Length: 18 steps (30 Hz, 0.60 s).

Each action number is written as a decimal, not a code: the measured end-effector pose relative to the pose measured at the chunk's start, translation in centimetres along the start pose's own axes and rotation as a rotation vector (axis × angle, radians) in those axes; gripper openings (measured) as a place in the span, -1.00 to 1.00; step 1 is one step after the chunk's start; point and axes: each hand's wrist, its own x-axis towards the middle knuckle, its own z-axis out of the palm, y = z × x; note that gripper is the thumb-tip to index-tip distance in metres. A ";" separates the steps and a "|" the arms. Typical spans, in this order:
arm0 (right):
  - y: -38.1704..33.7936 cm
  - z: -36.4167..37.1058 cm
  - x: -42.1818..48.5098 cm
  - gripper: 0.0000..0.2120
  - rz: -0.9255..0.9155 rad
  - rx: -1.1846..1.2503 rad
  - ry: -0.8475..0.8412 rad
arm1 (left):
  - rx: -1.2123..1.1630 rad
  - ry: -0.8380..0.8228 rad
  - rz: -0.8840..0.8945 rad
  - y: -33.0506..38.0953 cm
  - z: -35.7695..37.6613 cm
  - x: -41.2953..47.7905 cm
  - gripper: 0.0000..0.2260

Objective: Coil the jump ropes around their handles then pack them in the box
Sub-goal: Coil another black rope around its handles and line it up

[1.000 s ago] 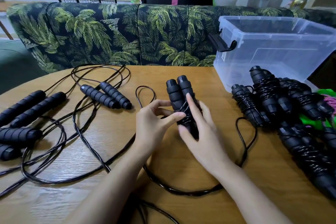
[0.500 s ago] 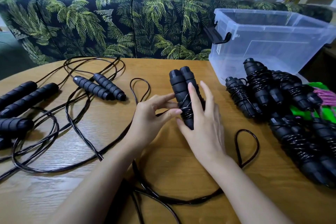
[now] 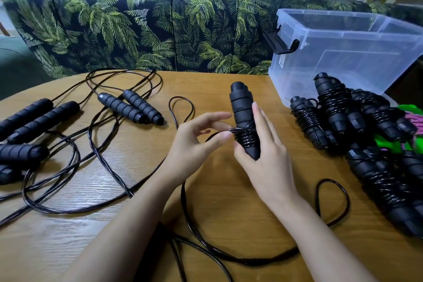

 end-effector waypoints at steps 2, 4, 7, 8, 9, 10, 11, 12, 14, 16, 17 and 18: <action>0.0 0.0 0.1 -0.25 0.008 0.103 -0.016 | -0.133 -0.003 -0.079 0.2 -0.1 0.0 -0.57; -0.1 0.0 0.1 -0.27 0.034 0.258 -0.059 | -0.213 -0.044 -0.148 0.1 -0.1 0.1 -0.46; -0.4 -0.1 0.0 -0.30 0.074 0.481 -0.146 | -0.304 -0.134 -0.213 0.0 -0.2 0.1 -0.36; -0.5 -0.2 0.0 -0.30 0.081 0.526 -0.159 | -0.324 -0.156 -0.218 0.0 -0.2 0.1 -0.35; -0.6 -0.3 -0.1 -0.31 0.087 0.557 -0.166 | -0.335 -0.167 -0.220 0.0 -0.2 0.1 -0.35; -0.6 -0.3 -0.1 -0.33 0.092 0.569 -0.170 | -0.341 -0.164 -0.221 0.0 -0.2 0.1 -0.34; -0.6 -0.3 -0.1 -0.34 0.097 0.570 -0.176 | -0.342 -0.151 -0.223 0.1 -0.2 0.1 -0.34; -0.5 -0.3 -0.2 -0.36 0.105 0.563 -0.180 | -0.339 -0.135 -0.221 0.1 -0.2 0.1 -0.34; -0.3 -0.2 -0.3 -0.36 0.117 0.520 -0.175 | -0.335 -0.101 -0.213 0.3 -0.1 0.0 -0.34; -0.2 -0.1 -0.3 -0.34 0.085 0.434 -0.144 | -0.324 -0.059 -0.199 0.3 0.0 0.0 -0.34; -0.3 -0.1 -0.2 -0.33 0.057 0.389 -0.126 | -0.317 -0.037 -0.191 0.2 0.0 0.0 -0.33; -0.3 0.0 -0.2 -0.31 0.032 0.350 -0.114 | -0.307 -0.017 -0.184 0.2 0.1 0.0 -0.33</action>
